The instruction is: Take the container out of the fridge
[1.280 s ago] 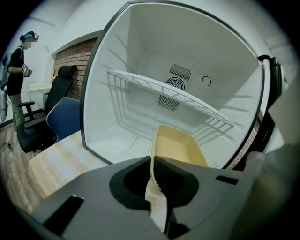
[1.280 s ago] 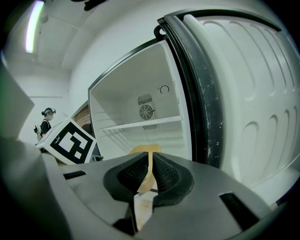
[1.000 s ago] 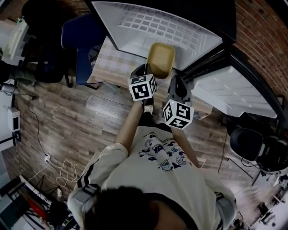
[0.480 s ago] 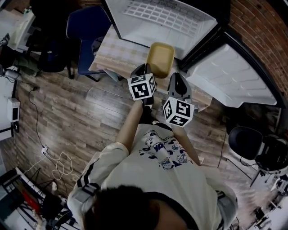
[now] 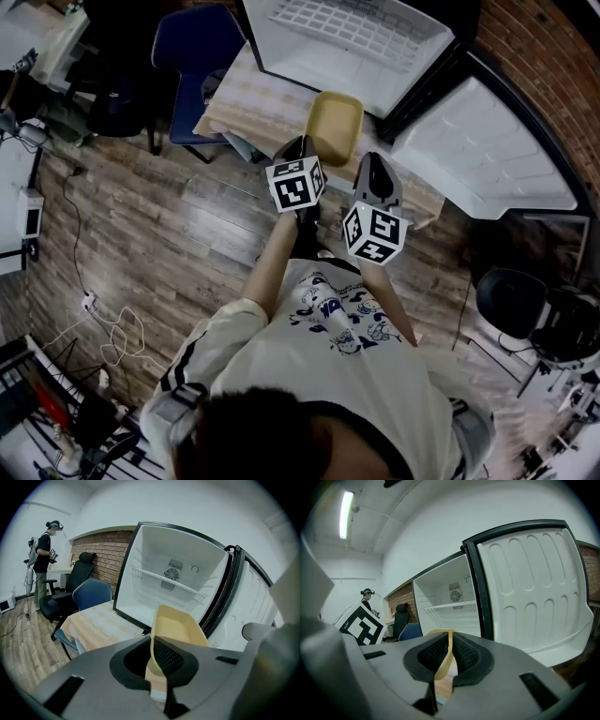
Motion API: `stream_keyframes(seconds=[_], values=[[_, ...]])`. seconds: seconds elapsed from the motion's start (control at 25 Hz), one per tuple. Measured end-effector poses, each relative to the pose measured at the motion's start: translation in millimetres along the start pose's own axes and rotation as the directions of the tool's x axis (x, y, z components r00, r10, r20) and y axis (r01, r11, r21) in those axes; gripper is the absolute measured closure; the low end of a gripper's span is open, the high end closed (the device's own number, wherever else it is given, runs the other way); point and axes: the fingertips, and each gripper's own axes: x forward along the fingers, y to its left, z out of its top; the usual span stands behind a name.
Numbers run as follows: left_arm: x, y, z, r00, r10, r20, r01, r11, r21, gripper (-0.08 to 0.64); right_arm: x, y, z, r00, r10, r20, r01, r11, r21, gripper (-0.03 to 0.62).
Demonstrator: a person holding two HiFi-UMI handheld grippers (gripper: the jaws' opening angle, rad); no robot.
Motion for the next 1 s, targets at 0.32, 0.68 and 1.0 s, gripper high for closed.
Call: stream_keyframes(seconds=[0.32, 0.68, 1.0], values=[[-19.1, 5.5, -8.1, 1.000, 0.013, 0.010, -0.013, 1.000, -0.018, 0.528, -14.7, 8.0, -0.2, 1.000, 0.013, 0.004, -0.013, 1.000, 0.001, 0.545], [-25.5, 3.9, -11.7, 1.000, 0.017, 0.017, -0.016, 1.000, -0.021, 0.528, -20.1, 4.4, -2.2, 1.000, 0.010, 0.006, -0.010, 1.000, 0.010, 0.545], [-28.8, 0.4, -10.4, 1.000, 0.010, 0.019, -0.010, 1.000, -0.018, 0.528, -24.5, 6.2, 2.8, 1.000, 0.010, 0.017, -0.010, 1.000, 0.006, 0.545]])
